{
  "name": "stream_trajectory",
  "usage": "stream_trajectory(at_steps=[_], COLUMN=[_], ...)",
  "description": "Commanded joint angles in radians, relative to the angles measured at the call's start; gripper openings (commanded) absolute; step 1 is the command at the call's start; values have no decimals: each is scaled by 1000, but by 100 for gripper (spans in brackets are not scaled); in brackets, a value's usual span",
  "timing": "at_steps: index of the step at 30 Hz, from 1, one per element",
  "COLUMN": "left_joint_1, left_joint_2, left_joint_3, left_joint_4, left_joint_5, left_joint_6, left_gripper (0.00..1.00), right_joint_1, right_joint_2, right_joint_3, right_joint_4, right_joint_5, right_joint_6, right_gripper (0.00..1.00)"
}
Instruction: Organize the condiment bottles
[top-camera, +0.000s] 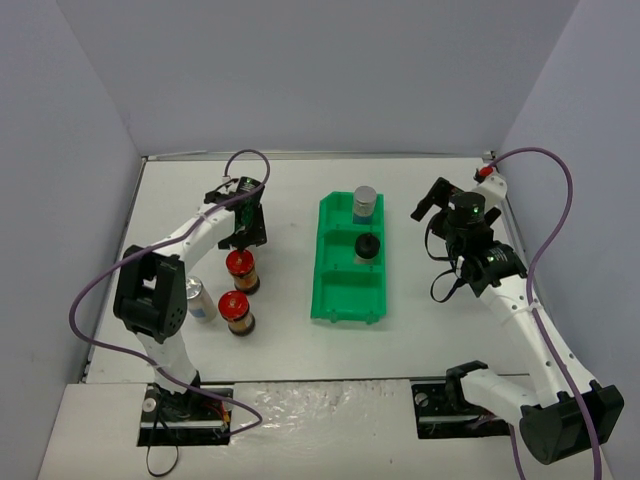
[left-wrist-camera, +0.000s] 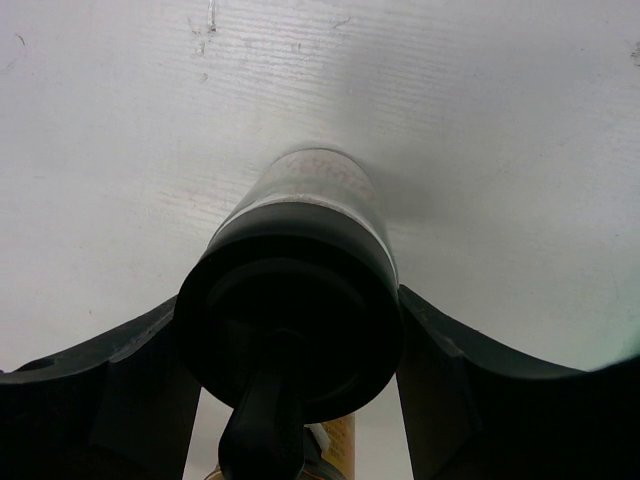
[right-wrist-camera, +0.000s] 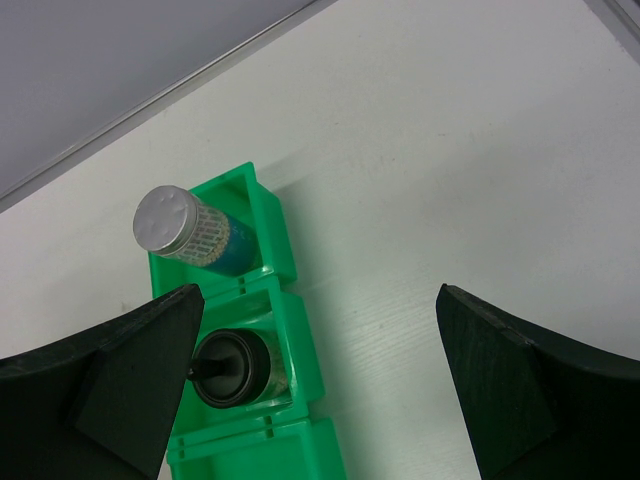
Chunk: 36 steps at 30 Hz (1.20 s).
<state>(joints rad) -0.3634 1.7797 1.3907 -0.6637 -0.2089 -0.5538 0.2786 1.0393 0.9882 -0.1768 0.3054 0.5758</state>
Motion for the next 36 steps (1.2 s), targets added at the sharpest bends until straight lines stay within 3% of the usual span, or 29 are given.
stream_trajectory(at_steps=[1,8,17,24,36], left_joint_1=[-10,-63,-219,-333,-403], left_joint_2=[-107,-107,-47,-17,75], left_joint_3=[118,243,388,430,454], left_joint_4=[71,69,15,6,27], left_joint_5=[-31,-44,-17,53,163], left_joint_6=[90,193,319,351,354], left_gripper=[0,0,0,0,0], right_joint_1=[4,4,4,4,4], right_joint_2=[8,9,8,4,-11], right_joint_3=[18,15,15,10,9], right_joint_4=[61,62,64,65,65], right_joint_5=[6,5,6,6,20], right_joint_6=[9,13,17,21,9], right_gripper=[100,100,100,100,100])
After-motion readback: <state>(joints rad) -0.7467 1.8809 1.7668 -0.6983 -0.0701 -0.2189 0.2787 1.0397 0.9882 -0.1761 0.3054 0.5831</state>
